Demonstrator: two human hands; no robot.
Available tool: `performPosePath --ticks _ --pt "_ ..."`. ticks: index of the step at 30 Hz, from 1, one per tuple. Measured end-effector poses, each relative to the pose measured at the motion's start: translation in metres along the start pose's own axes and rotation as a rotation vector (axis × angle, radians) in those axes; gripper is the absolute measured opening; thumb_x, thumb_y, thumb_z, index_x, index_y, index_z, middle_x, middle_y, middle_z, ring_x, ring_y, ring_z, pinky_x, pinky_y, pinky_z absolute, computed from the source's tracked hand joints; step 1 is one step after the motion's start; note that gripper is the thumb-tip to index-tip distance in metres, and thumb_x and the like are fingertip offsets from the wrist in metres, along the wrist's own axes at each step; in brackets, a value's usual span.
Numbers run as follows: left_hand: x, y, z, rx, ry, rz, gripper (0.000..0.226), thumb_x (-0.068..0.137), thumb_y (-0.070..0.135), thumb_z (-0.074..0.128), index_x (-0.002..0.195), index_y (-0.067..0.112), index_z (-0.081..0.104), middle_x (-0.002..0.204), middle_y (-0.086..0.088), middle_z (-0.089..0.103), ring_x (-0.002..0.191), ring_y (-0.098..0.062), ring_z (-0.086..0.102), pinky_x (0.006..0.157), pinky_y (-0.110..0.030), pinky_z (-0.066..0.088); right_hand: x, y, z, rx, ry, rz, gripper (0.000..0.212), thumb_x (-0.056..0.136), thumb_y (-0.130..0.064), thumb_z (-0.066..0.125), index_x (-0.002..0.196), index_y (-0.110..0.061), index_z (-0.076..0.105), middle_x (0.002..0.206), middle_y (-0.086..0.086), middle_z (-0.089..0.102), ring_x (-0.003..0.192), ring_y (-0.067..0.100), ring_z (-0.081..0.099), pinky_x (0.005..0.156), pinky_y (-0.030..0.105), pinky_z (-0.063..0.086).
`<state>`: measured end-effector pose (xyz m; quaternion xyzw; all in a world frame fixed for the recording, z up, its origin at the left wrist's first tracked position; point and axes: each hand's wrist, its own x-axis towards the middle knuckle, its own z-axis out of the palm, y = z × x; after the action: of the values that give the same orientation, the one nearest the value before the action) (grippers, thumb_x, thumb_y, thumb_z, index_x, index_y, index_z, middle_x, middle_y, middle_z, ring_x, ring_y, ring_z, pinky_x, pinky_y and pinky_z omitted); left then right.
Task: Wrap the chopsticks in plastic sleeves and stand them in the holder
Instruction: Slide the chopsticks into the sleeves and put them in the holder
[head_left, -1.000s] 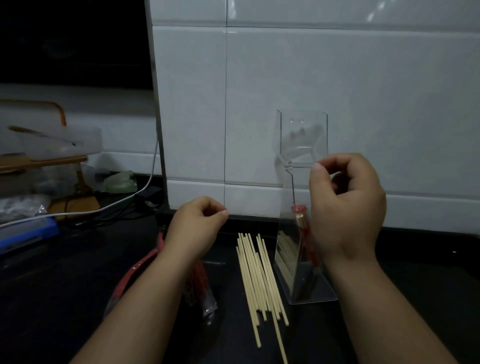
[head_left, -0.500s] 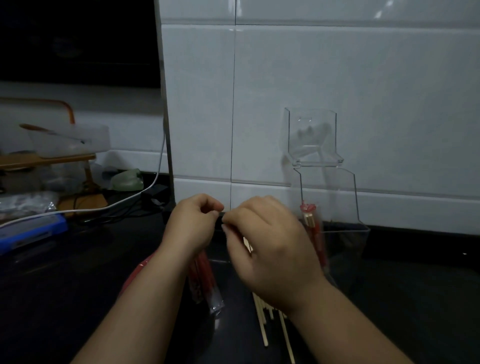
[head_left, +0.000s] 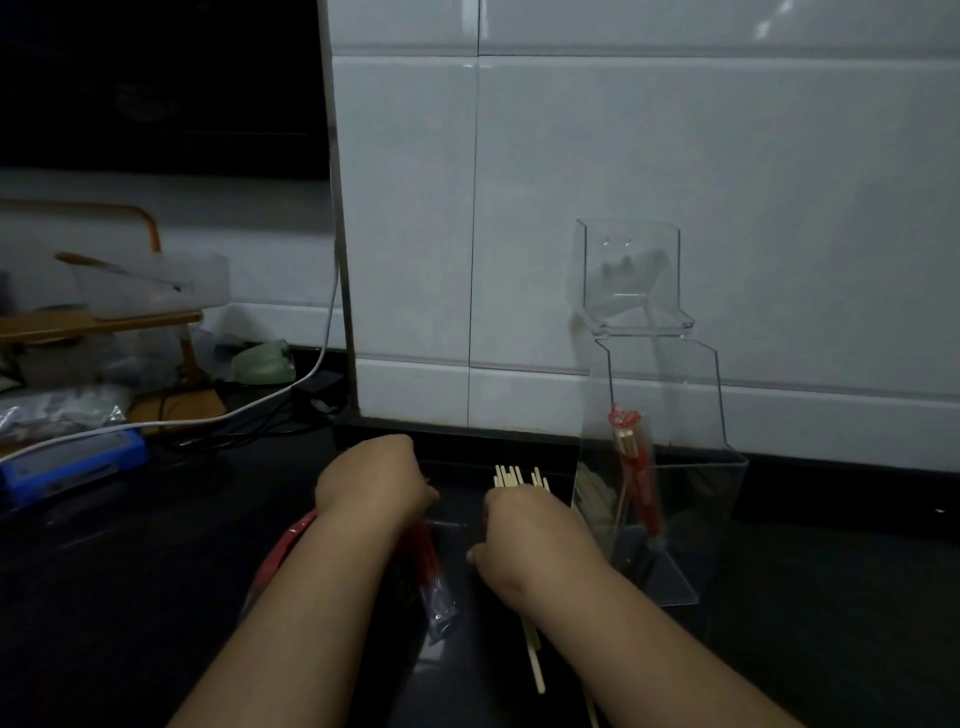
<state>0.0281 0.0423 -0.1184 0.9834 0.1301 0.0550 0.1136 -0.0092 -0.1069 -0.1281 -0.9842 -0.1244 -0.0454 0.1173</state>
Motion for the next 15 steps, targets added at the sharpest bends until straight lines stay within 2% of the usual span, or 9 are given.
performPosePath --ticks 4,11,15 --pt "0.0 -0.001 0.001 0.016 -0.017 -0.023 0.031 0.083 0.043 0.071 0.105 0.024 0.06 0.107 -0.001 0.063 0.094 -0.022 0.059 0.073 -0.034 0.045 0.003 -0.001 0.004 -0.036 -0.07 0.079 0.019 0.091 -0.024 0.066 0.105 -0.011 0.066 0.099 0.008 0.063 0.096 0.027 0.065 0.068 0.029 0.044" --pt "0.009 -0.004 0.011 0.035 -0.034 0.001 0.035 0.089 0.035 0.067 0.119 0.018 0.061 0.12 -0.006 0.062 0.105 -0.026 0.061 0.078 -0.034 0.049 0.003 0.002 0.003 -0.017 -0.078 0.122 0.021 0.092 -0.023 0.065 0.106 -0.008 0.067 0.107 0.011 0.064 0.099 0.028 0.065 0.07 0.027 0.043" --pt "0.012 -0.004 0.015 0.029 -0.057 0.018 0.036 0.092 0.031 0.062 0.126 0.019 0.06 0.137 -0.009 0.056 0.114 -0.027 0.06 0.091 -0.037 0.052 0.002 0.001 0.001 -0.016 -0.09 0.138 0.025 0.091 -0.024 0.065 0.11 -0.008 0.067 0.109 0.011 0.064 0.1 0.028 0.065 0.07 0.026 0.043"
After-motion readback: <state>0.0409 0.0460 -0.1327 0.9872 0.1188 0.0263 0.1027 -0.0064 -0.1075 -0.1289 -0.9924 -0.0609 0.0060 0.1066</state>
